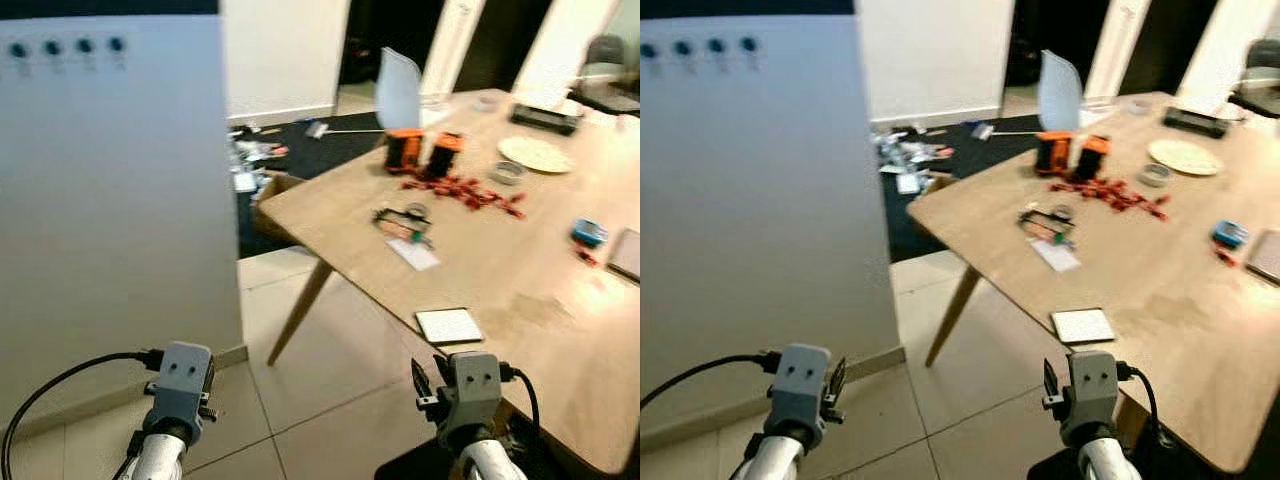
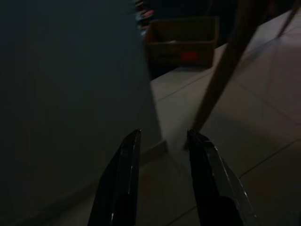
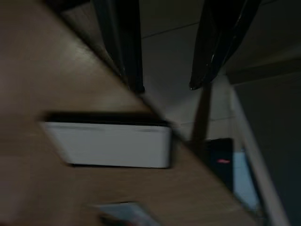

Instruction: Hang keys on a hook

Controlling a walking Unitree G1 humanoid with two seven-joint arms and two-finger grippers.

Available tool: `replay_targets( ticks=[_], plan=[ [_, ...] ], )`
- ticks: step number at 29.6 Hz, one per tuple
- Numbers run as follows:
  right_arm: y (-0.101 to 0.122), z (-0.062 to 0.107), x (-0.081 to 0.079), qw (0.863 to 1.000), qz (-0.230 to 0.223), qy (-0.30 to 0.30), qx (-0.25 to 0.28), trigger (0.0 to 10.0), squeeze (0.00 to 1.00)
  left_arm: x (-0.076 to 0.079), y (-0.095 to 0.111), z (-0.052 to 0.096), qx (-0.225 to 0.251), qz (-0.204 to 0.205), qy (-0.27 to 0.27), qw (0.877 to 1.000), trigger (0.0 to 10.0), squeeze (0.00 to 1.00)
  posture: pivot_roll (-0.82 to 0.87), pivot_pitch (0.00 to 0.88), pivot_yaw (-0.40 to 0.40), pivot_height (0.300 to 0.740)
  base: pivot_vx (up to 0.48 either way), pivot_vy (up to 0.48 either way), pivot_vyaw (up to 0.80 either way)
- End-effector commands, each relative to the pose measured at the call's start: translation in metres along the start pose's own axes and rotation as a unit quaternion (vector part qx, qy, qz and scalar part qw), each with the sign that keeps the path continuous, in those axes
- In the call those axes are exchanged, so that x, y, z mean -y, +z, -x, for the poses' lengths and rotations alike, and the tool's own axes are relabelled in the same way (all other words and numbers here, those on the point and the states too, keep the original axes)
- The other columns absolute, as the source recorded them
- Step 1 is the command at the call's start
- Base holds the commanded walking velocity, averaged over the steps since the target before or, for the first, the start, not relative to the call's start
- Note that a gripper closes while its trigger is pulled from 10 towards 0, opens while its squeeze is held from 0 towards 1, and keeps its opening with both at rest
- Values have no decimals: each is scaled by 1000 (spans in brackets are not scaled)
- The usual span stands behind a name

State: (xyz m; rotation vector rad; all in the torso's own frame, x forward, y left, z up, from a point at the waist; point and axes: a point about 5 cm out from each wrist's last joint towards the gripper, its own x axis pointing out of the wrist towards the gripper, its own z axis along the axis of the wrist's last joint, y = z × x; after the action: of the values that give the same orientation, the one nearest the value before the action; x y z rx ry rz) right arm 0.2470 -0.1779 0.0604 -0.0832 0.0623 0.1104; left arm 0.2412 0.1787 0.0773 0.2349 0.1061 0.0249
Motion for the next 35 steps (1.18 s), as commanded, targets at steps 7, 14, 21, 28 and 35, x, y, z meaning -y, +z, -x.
replay_targets(
  ticks=[7, 14, 21, 28, 35],
  plan=[
    [-3, 2, 5, 1000, -4, -15, -6, 10000, 0, -55, 11, -7, 17, 17, 152, 988, 10000, 0, 95, 127, -36, 740, 0, 0, -788],
    [-2, 1, 5, 1000, -5, -15, -3, 10000, 0, -95, 43, -12, 73, -12, 245, 967, 10000, 0, 98, 129, -35, 740, 0, 0, -788],
    [-2, 1, 4, 1000, -2, -15, -2, 10000, 0, -111, 60, -15, 91, -61, 283, 953, 10000, 0, 100, 131, -31, 740, 0, 0, -290],
    [-3, 2, 4, 1000, -2, -16, -1, 10000, 0, -78, 19, -8, 43, -114, 151, 981, 10000, 0, 95, 134, -27, 740, 0, 0, 0],
    [-2, 3, 6, 1000, 1, -19, -1, 10000, 0, -40, -7, 8, 10, -132, -10, 991, 10000, 0, 92, 140, -32, 740, 0, 0, 0]
  ],
)
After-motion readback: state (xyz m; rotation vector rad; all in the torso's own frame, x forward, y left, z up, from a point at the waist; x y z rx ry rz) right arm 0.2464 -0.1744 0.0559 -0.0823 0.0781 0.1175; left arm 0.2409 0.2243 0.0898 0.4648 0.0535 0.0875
